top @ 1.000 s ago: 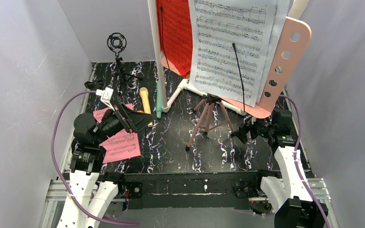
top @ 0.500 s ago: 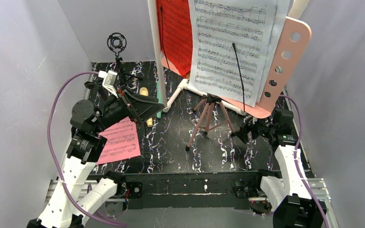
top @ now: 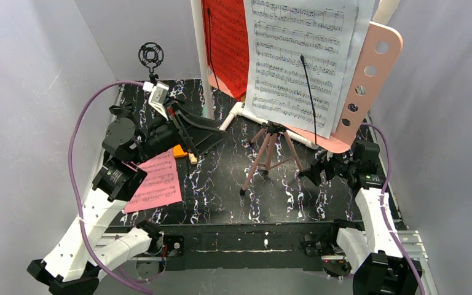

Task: Pack up the instrument practice props
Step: Pick up the sheet music from the music stand.

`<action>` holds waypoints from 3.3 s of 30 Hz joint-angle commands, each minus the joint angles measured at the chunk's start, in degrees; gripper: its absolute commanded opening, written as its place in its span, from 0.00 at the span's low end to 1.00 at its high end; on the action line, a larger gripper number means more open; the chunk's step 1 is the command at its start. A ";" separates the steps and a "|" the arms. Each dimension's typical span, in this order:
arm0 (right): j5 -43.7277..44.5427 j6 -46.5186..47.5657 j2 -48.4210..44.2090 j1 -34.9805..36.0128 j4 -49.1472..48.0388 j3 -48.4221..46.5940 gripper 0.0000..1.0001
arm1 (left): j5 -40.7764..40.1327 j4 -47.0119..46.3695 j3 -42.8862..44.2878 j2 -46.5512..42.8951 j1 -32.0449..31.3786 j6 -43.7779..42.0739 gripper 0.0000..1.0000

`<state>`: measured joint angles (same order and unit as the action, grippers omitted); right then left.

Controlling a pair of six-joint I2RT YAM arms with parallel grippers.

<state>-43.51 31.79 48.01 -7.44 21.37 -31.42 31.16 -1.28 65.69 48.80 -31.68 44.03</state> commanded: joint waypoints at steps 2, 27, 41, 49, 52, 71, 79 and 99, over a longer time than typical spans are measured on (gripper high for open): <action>-1.23 0.81 -0.55 -0.26 0.34 -2.07 0.95 | -2.48 -1.68 3.37 2.75 -2.85 -2.38 0.98; -1.54 0.94 -0.90 -0.21 0.52 -2.16 0.95 | -7.25 -6.53 4.50 8.22 -8.79 -3.99 0.98; -1.53 0.97 -0.74 -0.22 0.60 -2.11 0.95 | -14.42 -8.38 5.02 9.06 -10.15 -2.94 0.98; -1.66 0.98 -0.69 -0.20 0.61 -2.15 0.95 | -17.90 -8.82 9.04 10.97 -10.19 -4.19 0.97; -1.73 0.93 -0.68 -0.20 0.61 -2.19 0.95 | -18.49 -9.15 10.50 12.62 -10.18 -4.45 0.96; -1.96 1.19 -1.03 -0.28 0.87 -2.16 0.95 | -16.01 -10.84 13.50 17.08 -10.16 -2.99 0.54; -1.93 1.19 -1.05 -0.23 0.87 -2.07 0.95 | -14.49 -11.74 13.13 16.36 -10.22 -1.54 0.39; -1.85 1.24 -1.04 -0.21 0.87 -2.09 0.96 | -9.00 -16.64 14.22 19.64 -10.21 3.01 0.37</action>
<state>-43.99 32.01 47.92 -7.44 22.59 -31.42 20.25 -15.29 77.76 68.05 -41.76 46.28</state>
